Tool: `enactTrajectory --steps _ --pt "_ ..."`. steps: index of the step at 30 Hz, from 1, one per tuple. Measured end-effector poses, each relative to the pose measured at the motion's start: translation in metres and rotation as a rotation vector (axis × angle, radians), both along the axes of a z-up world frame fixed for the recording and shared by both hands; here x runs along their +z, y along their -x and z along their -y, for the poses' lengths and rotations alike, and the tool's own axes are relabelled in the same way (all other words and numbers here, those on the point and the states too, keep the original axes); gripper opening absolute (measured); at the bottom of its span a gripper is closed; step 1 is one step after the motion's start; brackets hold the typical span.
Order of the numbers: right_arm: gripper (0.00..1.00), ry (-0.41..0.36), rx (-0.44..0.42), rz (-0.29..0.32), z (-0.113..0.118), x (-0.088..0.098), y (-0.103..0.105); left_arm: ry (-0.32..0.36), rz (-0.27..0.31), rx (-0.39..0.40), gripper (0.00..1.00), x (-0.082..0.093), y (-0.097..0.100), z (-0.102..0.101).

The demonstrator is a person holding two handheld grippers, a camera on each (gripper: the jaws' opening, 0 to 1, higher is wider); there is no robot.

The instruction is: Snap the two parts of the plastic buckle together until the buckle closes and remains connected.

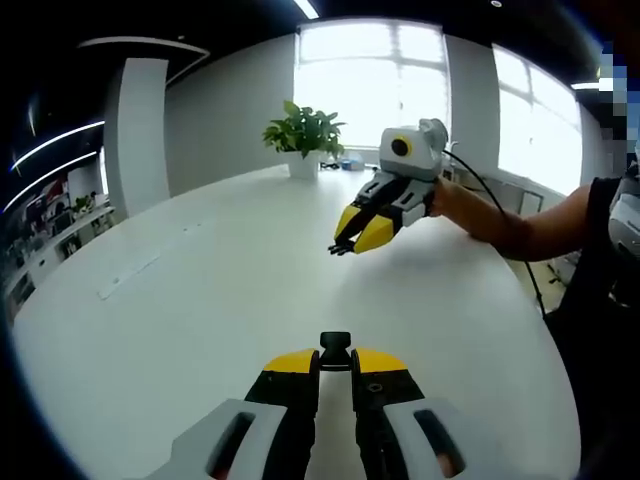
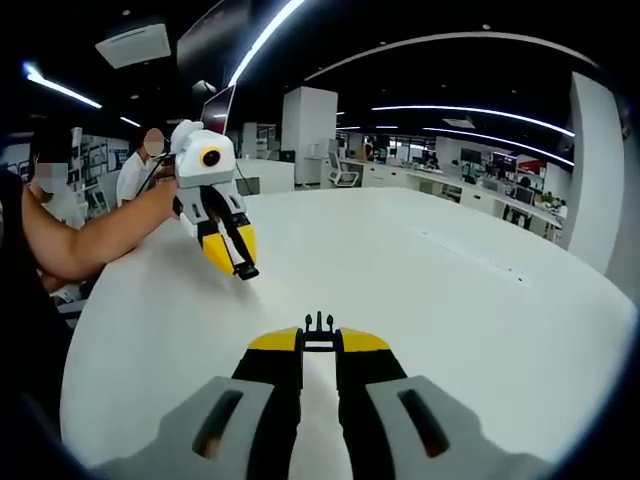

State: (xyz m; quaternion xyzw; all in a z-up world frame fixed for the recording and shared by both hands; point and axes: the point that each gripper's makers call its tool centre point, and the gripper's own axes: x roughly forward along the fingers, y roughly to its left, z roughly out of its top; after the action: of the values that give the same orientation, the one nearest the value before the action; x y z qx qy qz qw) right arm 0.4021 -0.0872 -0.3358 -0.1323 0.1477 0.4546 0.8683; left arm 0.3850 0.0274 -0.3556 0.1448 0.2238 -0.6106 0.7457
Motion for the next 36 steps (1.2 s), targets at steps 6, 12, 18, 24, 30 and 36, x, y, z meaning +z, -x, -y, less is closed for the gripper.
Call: enactTrajectory --steps 6,12,18,24,30,36 --pt "0.10 0.002 0.023 -0.002 -0.004 -0.002 0.003 0.002 -0.001 -0.011 0.11 -0.001 0.001 0.001" --pt "0.10 0.005 0.040 -0.003 -0.006 -0.003 0.006 0.010 0.000 -0.016 0.11 0.000 0.002 0.002" --pt "0.10 0.020 0.084 0.007 -0.011 -0.005 0.012 0.001 0.004 -0.026 0.10 -0.003 0.004 0.005" --pt "0.10 0.014 0.119 0.022 -0.015 -0.003 0.017 -0.008 -0.001 -0.033 0.10 -0.005 0.004 0.006" --pt "0.10 0.018 0.143 0.011 -0.018 -0.006 0.020 -0.002 0.007 -0.037 0.10 -0.003 0.005 0.007" --pt "0.10 0.025 0.166 0.008 -0.019 -0.008 0.023 -0.007 -0.004 -0.057 0.10 -0.005 0.009 0.009"
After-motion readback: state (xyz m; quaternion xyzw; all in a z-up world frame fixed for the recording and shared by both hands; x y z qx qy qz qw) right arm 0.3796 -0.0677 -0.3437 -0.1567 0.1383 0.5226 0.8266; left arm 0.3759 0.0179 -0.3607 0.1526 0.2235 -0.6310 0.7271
